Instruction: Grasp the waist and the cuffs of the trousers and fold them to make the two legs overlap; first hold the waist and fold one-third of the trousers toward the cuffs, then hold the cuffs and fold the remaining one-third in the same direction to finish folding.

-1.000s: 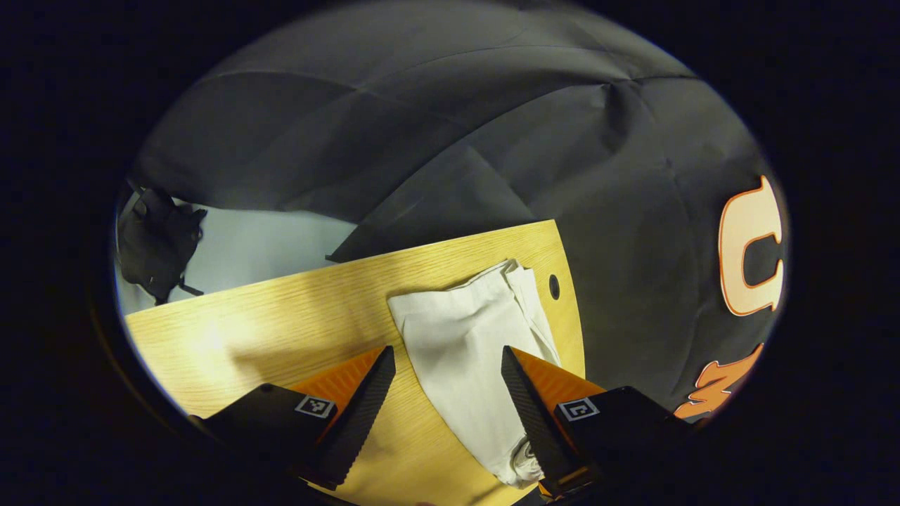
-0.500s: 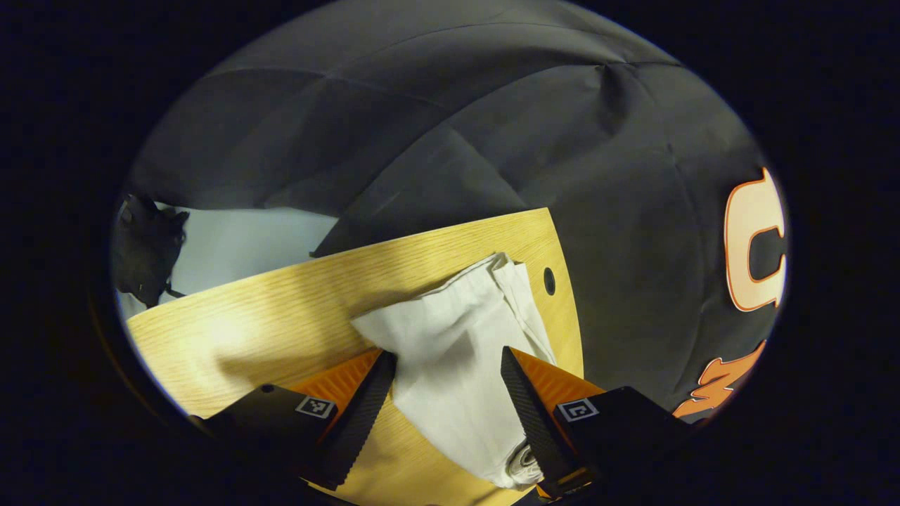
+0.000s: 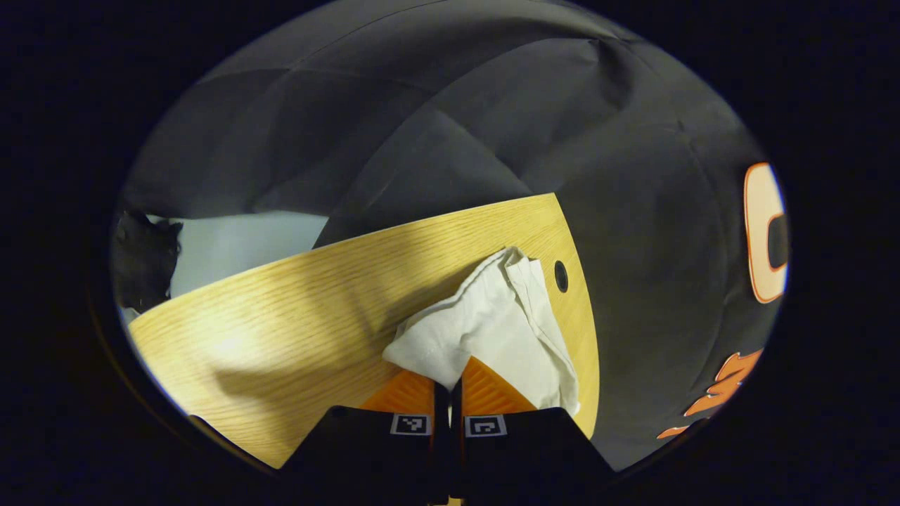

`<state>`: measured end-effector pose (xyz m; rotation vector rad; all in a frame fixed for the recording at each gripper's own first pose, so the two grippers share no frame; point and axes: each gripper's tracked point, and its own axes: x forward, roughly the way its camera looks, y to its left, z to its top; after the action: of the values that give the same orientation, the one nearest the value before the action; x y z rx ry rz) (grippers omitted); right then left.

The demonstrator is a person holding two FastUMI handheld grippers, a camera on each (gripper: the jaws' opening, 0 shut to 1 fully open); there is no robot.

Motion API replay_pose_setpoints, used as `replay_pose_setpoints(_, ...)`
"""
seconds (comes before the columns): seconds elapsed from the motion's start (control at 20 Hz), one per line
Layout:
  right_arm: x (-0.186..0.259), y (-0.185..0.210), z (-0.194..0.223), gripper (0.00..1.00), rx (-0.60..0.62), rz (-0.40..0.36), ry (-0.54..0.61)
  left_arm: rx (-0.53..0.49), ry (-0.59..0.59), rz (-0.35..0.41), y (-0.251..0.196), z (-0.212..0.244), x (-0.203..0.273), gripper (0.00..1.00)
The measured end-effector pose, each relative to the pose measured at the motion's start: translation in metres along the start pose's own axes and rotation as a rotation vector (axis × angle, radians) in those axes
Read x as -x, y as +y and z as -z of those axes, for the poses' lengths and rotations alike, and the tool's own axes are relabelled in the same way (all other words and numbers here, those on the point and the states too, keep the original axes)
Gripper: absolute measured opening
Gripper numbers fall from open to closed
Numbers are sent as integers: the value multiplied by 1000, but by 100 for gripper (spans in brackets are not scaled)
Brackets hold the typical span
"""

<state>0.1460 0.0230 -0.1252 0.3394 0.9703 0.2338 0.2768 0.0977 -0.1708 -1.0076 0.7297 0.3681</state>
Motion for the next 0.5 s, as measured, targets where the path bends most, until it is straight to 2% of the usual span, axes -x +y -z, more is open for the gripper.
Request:
replay_pose_setpoints(0.2, 3, -4, -4, 98, -20, -11, -12, -144, -56, 57, -42, -11, 16, 4)
replay_pose_setpoints(0.5, 18, -17, -18, 98, -42, -38, -48, -288, -125, 201, -136, -9, 82, 4)
